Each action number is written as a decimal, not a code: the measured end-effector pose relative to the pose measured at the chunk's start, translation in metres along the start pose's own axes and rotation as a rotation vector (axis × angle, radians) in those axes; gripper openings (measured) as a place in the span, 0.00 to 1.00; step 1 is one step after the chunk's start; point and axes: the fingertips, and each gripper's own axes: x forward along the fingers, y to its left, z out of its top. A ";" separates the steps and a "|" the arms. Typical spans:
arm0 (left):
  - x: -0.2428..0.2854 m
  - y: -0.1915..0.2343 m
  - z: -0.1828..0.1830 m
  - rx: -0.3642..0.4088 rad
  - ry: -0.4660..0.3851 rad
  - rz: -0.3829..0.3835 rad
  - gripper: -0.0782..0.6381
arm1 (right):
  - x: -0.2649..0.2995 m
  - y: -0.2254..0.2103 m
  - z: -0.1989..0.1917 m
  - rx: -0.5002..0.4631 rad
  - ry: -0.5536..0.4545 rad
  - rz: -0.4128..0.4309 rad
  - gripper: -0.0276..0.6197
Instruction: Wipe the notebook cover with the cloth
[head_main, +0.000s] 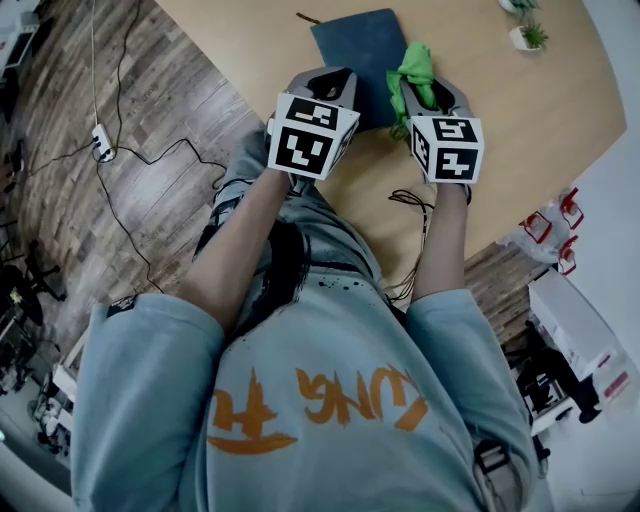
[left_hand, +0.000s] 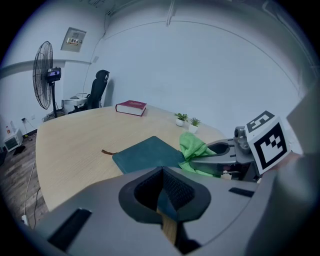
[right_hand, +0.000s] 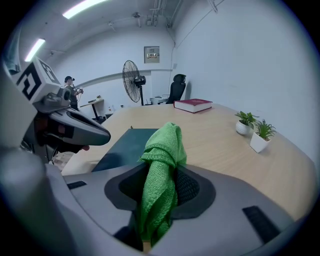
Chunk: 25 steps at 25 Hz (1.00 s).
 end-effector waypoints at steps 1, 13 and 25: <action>0.000 -0.001 -0.001 0.002 0.001 -0.002 0.13 | -0.002 0.000 -0.002 0.006 0.000 -0.002 0.24; -0.006 -0.014 -0.005 0.036 0.013 -0.016 0.13 | -0.028 0.004 -0.028 0.071 -0.007 -0.026 0.24; -0.012 -0.042 0.033 0.079 -0.071 -0.089 0.13 | -0.061 -0.015 -0.034 0.258 -0.043 -0.105 0.24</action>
